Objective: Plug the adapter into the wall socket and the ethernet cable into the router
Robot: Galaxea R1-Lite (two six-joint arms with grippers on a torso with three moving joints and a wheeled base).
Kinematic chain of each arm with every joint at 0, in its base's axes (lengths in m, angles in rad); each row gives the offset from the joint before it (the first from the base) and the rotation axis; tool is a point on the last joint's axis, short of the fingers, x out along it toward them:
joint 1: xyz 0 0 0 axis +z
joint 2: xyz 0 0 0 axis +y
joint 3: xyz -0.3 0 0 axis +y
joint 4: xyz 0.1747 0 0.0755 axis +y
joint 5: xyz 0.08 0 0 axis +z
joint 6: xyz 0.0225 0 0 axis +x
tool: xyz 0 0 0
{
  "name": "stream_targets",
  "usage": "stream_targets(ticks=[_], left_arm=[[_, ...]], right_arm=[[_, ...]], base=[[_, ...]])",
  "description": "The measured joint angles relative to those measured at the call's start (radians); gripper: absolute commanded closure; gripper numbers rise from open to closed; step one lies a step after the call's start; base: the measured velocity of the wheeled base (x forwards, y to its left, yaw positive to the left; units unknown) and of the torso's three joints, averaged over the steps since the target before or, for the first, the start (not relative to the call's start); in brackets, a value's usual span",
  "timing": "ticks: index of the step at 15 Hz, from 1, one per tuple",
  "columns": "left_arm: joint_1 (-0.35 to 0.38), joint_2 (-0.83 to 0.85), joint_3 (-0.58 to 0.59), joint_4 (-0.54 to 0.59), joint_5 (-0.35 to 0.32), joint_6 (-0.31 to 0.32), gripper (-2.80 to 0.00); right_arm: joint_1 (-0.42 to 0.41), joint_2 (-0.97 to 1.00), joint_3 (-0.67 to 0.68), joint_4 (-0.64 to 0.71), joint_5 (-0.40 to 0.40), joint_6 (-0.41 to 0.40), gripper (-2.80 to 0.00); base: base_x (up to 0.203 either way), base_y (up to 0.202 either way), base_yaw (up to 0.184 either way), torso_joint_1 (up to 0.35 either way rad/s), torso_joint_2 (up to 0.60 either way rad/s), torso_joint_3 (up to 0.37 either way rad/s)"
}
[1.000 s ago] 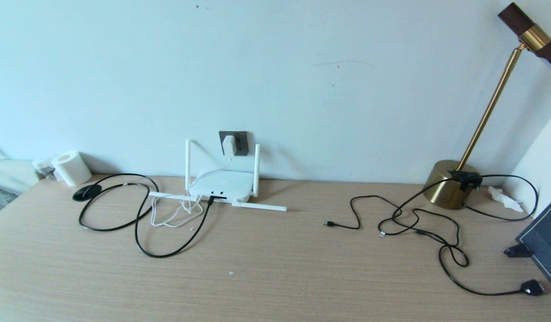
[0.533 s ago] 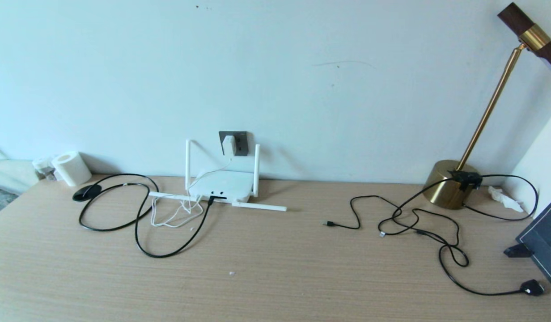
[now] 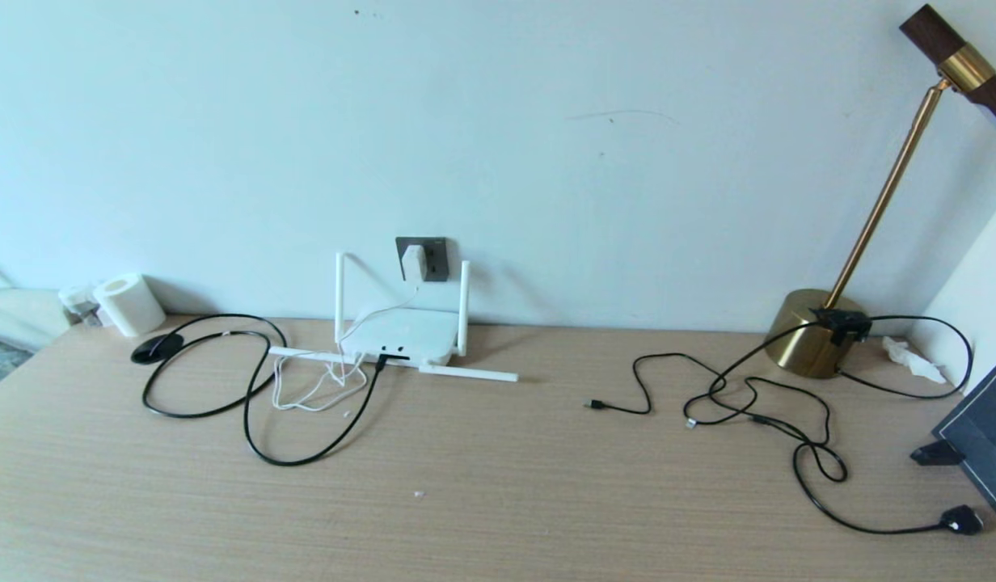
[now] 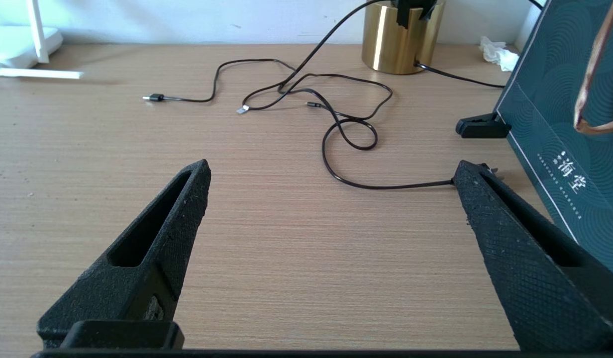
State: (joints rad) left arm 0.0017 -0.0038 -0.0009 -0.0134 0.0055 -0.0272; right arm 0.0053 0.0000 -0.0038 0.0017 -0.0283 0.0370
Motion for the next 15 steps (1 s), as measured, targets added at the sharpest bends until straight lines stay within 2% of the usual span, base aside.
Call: stream_targets(ticks=[15], left_arm=[[0.000, 0.000, 0.001, -0.003, 0.000, 0.000, 0.00]], right_arm=[[0.000, 0.000, 0.003, -0.012, 0.000, 0.007, -2.80]], base=[[0.000, 0.000, 0.000, 0.000, 0.00, 0.000]])
